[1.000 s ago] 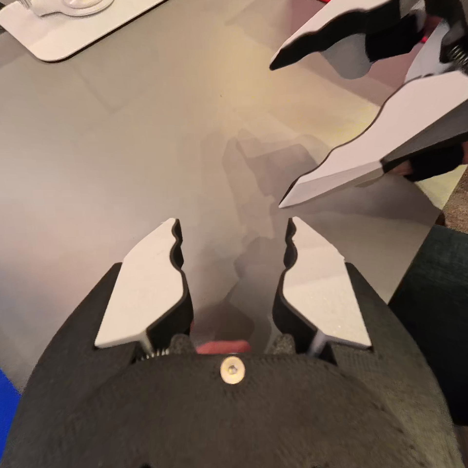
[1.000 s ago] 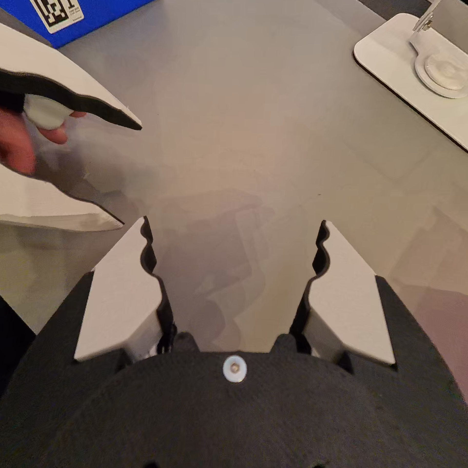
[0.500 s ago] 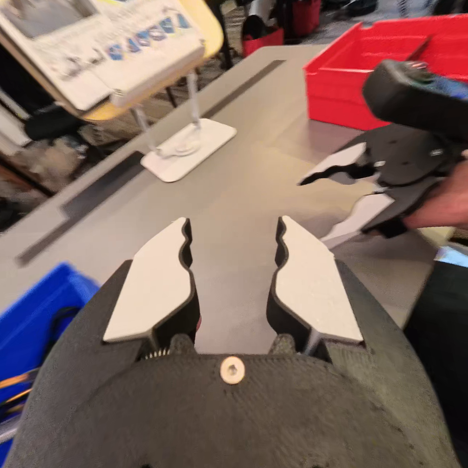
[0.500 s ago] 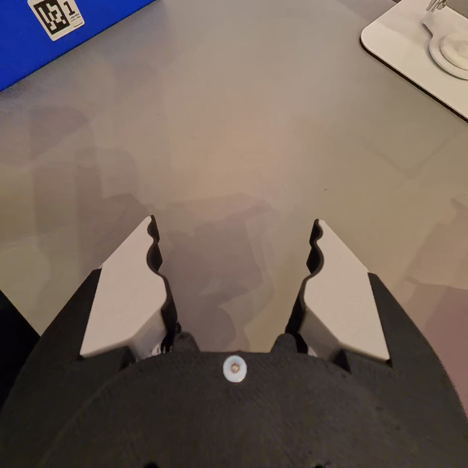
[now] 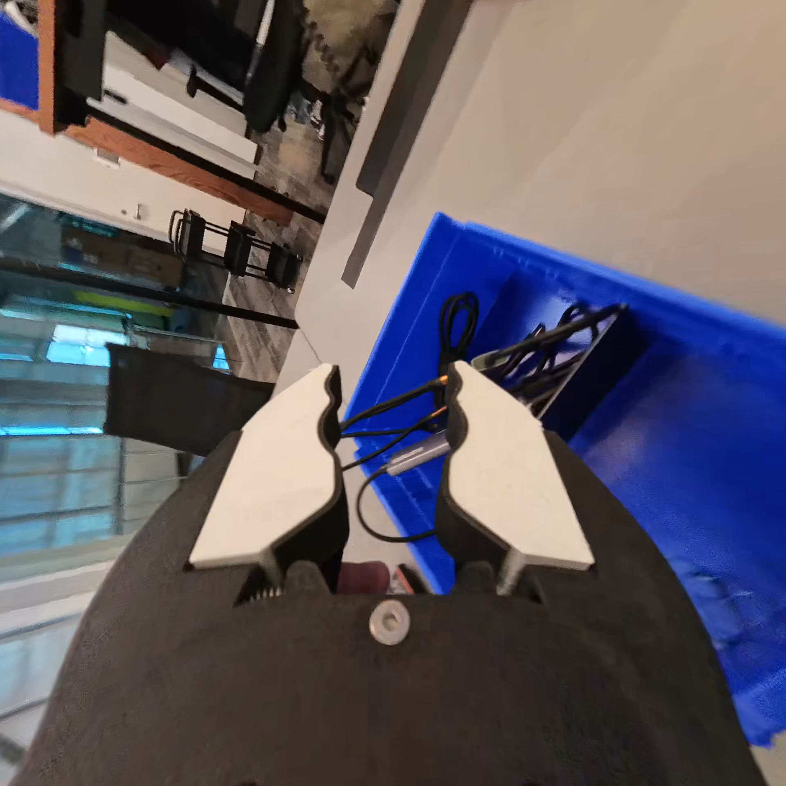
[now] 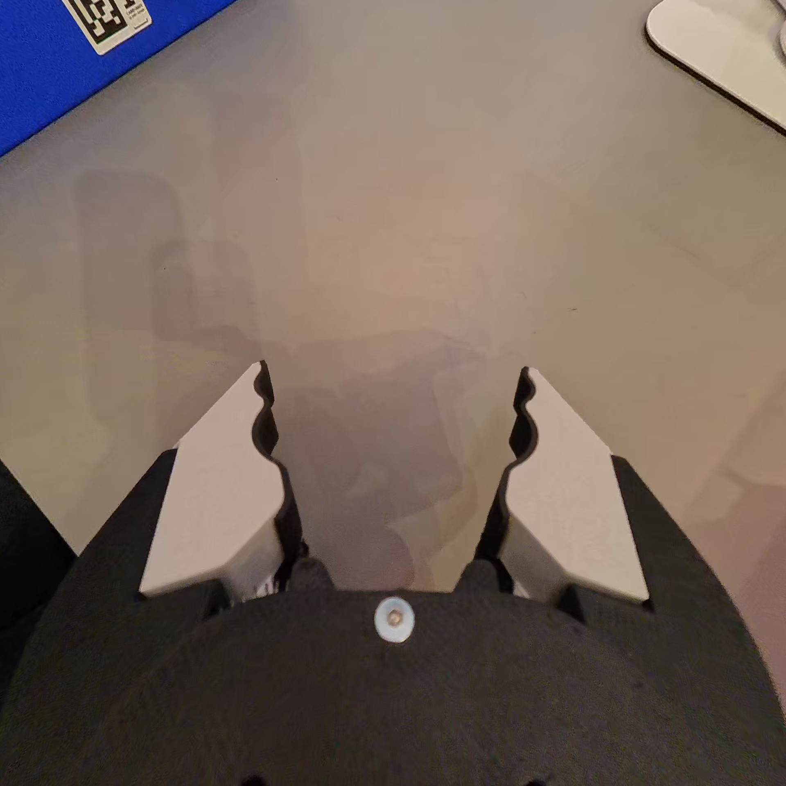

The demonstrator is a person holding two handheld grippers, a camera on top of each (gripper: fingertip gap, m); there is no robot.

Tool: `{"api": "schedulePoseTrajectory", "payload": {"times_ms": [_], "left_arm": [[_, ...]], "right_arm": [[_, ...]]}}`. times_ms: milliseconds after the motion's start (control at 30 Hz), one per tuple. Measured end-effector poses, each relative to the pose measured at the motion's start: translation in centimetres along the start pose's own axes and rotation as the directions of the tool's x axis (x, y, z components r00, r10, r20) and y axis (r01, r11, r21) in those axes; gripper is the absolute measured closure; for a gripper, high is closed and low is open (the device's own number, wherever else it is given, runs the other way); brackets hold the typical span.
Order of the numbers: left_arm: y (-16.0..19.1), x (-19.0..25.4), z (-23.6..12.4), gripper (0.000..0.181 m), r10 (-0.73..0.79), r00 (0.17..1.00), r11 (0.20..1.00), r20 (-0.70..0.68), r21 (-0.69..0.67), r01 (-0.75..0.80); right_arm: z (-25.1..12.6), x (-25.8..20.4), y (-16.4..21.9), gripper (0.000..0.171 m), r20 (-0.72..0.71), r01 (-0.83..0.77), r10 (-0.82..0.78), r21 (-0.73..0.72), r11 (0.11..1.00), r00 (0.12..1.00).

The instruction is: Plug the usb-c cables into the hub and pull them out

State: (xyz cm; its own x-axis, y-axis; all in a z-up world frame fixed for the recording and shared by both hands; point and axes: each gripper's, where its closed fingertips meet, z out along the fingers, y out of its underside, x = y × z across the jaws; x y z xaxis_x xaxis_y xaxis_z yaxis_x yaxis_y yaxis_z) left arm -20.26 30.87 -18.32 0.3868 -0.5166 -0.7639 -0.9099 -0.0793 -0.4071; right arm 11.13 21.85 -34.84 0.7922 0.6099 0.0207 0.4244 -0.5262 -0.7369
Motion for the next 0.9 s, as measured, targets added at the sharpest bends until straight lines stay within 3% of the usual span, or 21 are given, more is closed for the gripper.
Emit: {"api": "schedulePoseTrajectory", "payload": {"times_ms": [200, 433, 533, 633, 900], "left_arm": [[3.2, 1.4, 3.9, 0.132, 0.318, 0.928, 0.927, -0.194, -0.142, -0.347], [4.1, 3.9, 7.2, 0.14, 0.482, 0.817, 0.835, -0.316, -0.117, -0.537], [4.3, 4.7, 8.1, 0.162, 0.459, 0.823, 0.849, -0.336, -0.108, -0.517], [4.1, 4.3, 8.0, 0.17, 0.474, 0.829, 0.852, -0.297, -0.085, -0.517], [2.6, 1.0, 5.3, 0.174, 0.421, 0.894, 0.902, -0.153, -0.035, -0.43]], "right_arm": [[-0.3, 0.4, 0.0, 0.061, -0.006, -0.006, 0.006, 0.004, 1.0, 1.0], [-0.1, 0.2, 0.1, 0.062, 0.007, -0.004, 0.004, -0.005, 1.0, 1.0], [-0.2, 0.2, 0.1, 0.063, 0.005, 0.003, -0.003, -0.006, 1.0, 1.0], [-0.3, 0.3, 0.1, 0.064, 0.006, -0.003, 0.003, -0.003, 1.0, 1.0], [-0.2, 0.1, 0.1, 0.065, 0.015, -0.002, 0.002, -0.007, 1.0, 1.0]]}}
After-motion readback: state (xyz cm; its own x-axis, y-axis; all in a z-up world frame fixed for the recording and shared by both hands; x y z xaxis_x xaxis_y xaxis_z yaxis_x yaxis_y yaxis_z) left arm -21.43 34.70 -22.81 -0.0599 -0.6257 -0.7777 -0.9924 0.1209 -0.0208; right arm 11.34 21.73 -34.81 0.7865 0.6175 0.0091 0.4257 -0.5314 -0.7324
